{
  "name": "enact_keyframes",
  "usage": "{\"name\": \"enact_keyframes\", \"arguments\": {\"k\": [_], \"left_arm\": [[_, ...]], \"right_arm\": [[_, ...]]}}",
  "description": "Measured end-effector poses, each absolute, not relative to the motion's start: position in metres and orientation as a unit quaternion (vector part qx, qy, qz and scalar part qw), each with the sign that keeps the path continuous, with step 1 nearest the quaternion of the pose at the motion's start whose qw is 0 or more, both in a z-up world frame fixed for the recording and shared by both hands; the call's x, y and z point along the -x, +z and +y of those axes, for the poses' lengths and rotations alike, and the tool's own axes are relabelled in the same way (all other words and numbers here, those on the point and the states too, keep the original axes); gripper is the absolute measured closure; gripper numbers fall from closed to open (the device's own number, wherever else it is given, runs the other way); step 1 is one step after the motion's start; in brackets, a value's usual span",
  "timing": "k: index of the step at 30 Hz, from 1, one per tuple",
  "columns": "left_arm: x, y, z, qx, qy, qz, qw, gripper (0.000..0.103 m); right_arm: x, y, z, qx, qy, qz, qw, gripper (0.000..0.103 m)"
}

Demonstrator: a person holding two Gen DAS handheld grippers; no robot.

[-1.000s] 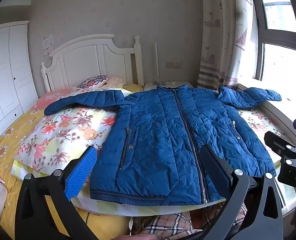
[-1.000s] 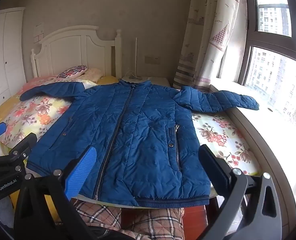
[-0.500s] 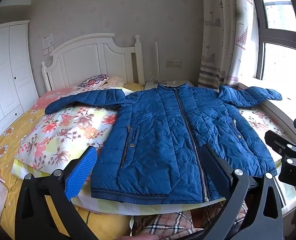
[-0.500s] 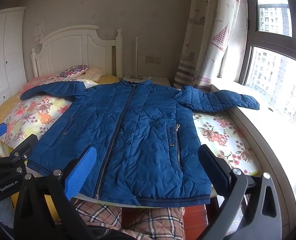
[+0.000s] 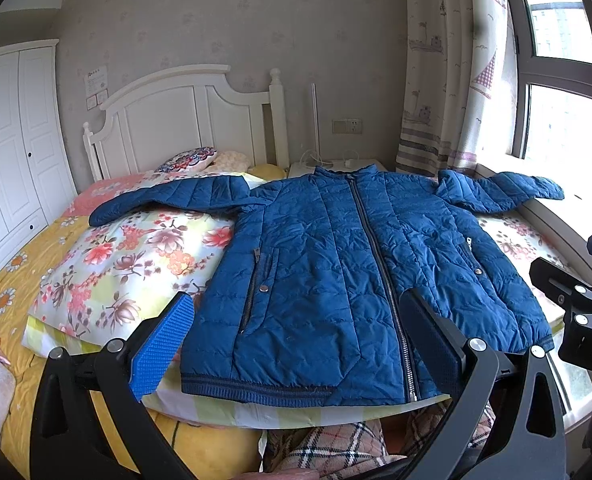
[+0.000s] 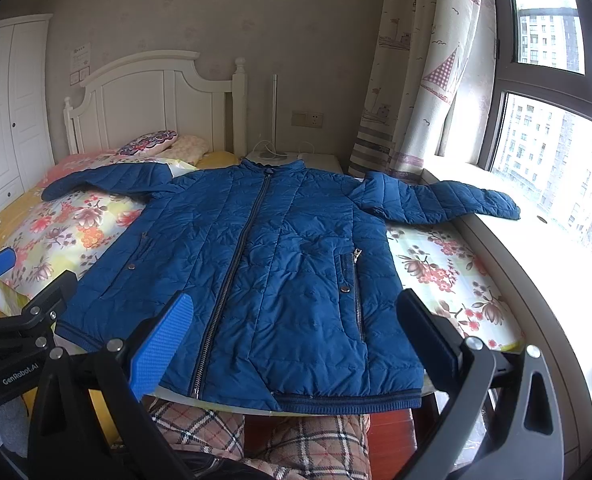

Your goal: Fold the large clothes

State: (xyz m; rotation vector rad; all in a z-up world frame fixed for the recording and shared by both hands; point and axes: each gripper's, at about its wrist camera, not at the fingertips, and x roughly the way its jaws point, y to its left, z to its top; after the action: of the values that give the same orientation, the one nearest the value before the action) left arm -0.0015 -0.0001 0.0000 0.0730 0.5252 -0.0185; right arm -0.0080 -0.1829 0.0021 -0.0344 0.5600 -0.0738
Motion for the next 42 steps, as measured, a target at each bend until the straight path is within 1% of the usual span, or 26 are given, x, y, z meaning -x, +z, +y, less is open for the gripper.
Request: {"name": "enact_keyframes", "arguments": {"k": [42], "left_arm": [[0.0, -0.011, 0.01, -0.036, -0.003, 0.267, 0.963, 0.005]], "right_arm": [[0.007, -0.003, -0.178, 0.018, -0.036, 0.277, 0.96, 0.002]]}}
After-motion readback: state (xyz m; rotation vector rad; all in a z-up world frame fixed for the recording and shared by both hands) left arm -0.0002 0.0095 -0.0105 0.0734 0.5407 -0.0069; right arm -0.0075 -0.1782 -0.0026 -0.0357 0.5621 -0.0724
